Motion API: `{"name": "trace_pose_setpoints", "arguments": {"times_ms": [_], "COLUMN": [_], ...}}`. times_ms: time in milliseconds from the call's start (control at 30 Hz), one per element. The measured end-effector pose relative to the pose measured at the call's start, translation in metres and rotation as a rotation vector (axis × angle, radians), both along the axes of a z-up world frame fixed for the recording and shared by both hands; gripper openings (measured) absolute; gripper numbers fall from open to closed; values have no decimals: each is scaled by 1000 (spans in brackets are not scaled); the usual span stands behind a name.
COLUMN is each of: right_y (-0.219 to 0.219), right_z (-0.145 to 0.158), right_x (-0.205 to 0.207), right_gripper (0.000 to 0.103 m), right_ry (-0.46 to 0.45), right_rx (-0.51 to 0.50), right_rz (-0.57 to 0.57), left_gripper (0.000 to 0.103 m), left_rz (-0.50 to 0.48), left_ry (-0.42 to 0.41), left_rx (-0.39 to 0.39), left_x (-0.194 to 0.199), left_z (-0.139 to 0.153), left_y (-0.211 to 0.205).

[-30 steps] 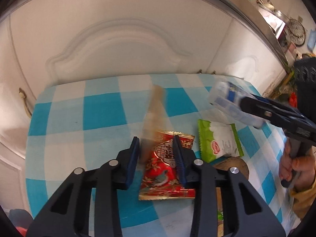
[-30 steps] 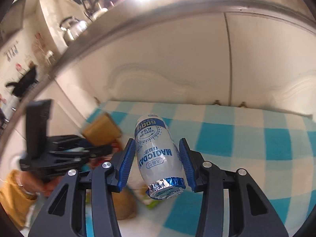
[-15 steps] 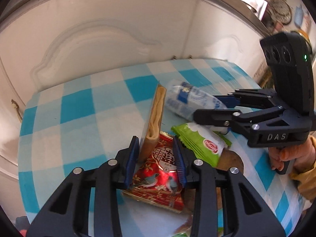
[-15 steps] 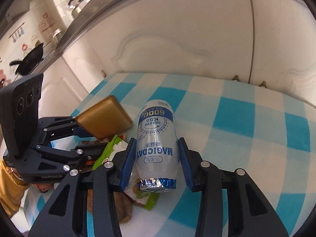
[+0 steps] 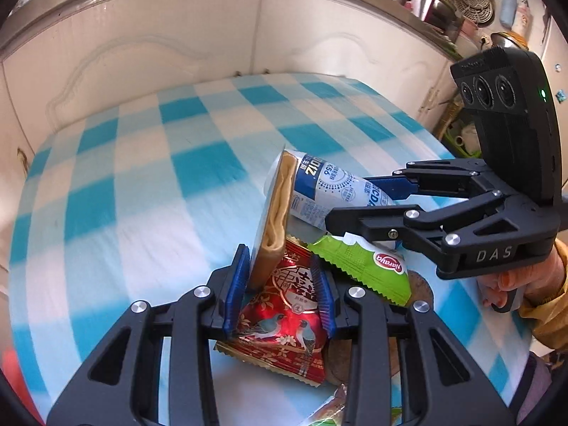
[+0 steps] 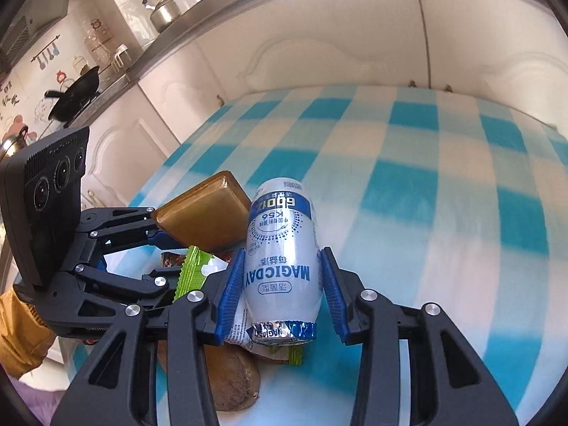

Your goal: Collect trash

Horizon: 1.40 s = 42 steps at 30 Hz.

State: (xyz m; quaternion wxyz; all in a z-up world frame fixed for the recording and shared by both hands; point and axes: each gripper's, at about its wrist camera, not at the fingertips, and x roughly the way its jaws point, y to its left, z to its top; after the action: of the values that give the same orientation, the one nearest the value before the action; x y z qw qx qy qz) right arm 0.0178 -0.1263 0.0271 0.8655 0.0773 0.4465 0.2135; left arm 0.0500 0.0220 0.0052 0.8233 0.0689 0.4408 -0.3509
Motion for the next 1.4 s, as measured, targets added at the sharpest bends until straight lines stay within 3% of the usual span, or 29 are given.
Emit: {"name": "trace_pose_setpoints", "arguments": {"times_ms": [267,433,567,633,700,800,1033,1400], "right_y": [-2,-6,-5,-7,-11,-16,-11,-20], "right_z": [4,4,3,1,1,2,15,18], "right_x": [-77,-89,-90,-91,-92,-95,-112,-119], "right_gripper": [44,44,45,49,68,77,86,87], "right_ry": [-4,-1,-4,3,-1,-7,-85,-100], "right_rx": [-6,14,-28,-20,-14,6,-32,-65], "right_rz": [-57,-104,-121,-129,-144,-160,-148,-220], "left_gripper": [36,27,21,15,13,12,11,11], "left_rz": [2,58,82,107,127,161,213,294], "left_ry": [12,47,65,80,87,93,67,43], "left_rx": [-33,-89,-117,-132,-154,-172,-213,-244], "left_x": [-66,-64,-61,-60,-57,-55,-59,-88], "left_z": [3,2,2,1,1,0,12,25], "left_y": [1,12,21,27,33,41,60,101]}}
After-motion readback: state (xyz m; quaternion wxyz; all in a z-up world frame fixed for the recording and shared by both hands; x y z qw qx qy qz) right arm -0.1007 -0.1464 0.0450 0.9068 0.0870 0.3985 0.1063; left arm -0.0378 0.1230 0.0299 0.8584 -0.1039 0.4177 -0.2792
